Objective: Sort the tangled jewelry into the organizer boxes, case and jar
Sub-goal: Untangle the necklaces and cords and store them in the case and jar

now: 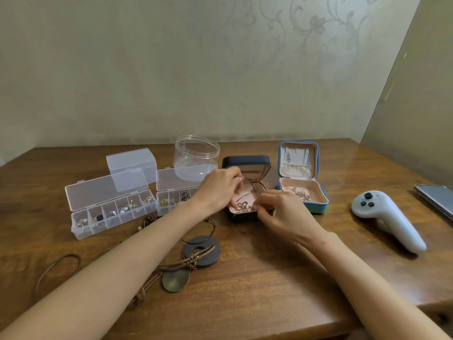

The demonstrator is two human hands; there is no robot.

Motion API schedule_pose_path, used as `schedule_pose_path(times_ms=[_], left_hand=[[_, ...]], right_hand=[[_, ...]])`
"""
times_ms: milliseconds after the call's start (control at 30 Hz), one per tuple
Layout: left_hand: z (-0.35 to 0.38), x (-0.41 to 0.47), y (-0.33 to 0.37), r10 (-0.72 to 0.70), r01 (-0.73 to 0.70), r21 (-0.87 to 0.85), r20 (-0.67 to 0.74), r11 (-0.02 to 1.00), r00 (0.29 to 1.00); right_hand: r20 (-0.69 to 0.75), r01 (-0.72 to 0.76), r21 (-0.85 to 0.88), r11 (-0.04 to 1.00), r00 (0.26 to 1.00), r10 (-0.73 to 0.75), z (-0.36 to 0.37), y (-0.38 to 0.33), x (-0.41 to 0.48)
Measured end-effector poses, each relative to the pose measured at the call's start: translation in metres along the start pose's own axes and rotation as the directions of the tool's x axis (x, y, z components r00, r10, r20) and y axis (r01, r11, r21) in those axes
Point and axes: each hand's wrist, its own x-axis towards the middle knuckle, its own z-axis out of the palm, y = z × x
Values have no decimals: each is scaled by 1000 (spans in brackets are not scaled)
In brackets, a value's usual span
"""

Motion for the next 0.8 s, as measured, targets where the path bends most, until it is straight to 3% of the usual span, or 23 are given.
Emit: schedule_pose_path(times_ms=[100,233,500,567,667,733,800], left_hand=[[-2,7,2,-64,49,-112,-135,993,989],[3,28,-2,-159,117,-208,-196,971,968],[14,45,-21,-374,342,-327,-39,881,927],[14,40,-18,-340,312,-298,-47,902,939],[11,23,-6,-142,121,-169,-118,978,983],[17,5,2,-6,-1,-97,-77,995,997],[29,-11,2,90,-90,-18,10,996,996]], right_hand=[[27,5,47,999,1000,-6,-3,-1,-3],[62,9,110,994,998,-16,-7,2,-13],[111,28,108,994,993,-40,-9,6,-22],[138,23,71,997,990,-33,-10,4,-20],[167,-69,100,993,985,52,-17,-1,-14],[30,-155,202,967,988,152,-18,-4,-5],[-152,-279,250,927,934,322,-15,-2,12]])
